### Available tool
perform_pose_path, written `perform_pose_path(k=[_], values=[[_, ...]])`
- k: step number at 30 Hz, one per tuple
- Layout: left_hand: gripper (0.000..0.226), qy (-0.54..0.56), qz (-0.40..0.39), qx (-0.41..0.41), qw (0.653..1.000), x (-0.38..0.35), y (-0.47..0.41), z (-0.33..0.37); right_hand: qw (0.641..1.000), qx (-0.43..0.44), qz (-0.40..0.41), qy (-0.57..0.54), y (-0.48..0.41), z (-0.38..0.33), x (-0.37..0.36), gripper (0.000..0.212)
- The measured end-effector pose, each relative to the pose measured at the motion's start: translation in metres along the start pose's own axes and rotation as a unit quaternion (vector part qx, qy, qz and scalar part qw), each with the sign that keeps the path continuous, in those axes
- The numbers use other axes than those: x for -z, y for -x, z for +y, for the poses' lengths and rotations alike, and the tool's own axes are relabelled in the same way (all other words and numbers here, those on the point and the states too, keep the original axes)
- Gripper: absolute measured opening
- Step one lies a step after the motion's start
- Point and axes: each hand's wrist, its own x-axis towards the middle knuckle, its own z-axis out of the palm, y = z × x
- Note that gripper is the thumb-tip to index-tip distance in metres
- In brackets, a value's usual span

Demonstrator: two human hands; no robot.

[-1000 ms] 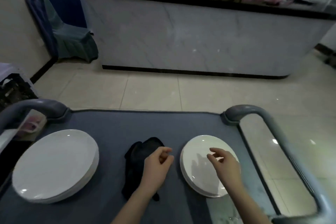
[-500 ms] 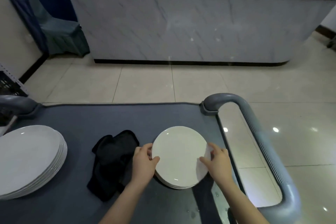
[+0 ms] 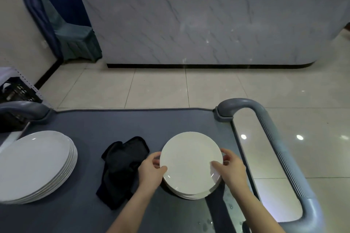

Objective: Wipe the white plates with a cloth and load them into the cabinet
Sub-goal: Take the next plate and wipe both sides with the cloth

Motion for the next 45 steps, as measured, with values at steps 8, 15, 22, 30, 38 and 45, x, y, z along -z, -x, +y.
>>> perform_pose_path(k=[8,15,22,30,38,45], values=[[0.043,0.095,0.001,-0.017,0.995,0.038,-0.006,0.013,0.976,-0.016,-0.029,-0.215,0.008,-0.019,-0.032,0.027],[0.035,0.084,-0.053,-0.088,0.991,0.089,-0.033,0.020,0.965,-0.049,0.030,-0.255,0.000,-0.040,-0.065,0.029],[0.066,-0.236,0.012,-0.094,0.967,0.148,-0.081,-0.026,0.972,-0.026,0.008,-0.235,-0.002,-0.052,-0.083,0.033],[0.019,-0.187,-0.053,-0.124,0.973,0.150,-0.095,-0.042,0.973,-0.027,-0.016,-0.230,0.006,-0.065,-0.113,0.029],[0.025,-0.126,-0.009,-0.218,0.968,0.164,-0.092,-0.028,0.977,-0.013,-0.025,-0.211,0.016,-0.076,-0.119,0.029],[0.014,-0.104,0.070,-0.257,0.958,0.182,-0.076,0.005,0.978,0.002,-0.018,-0.206,0.028,-0.092,-0.116,0.031]])
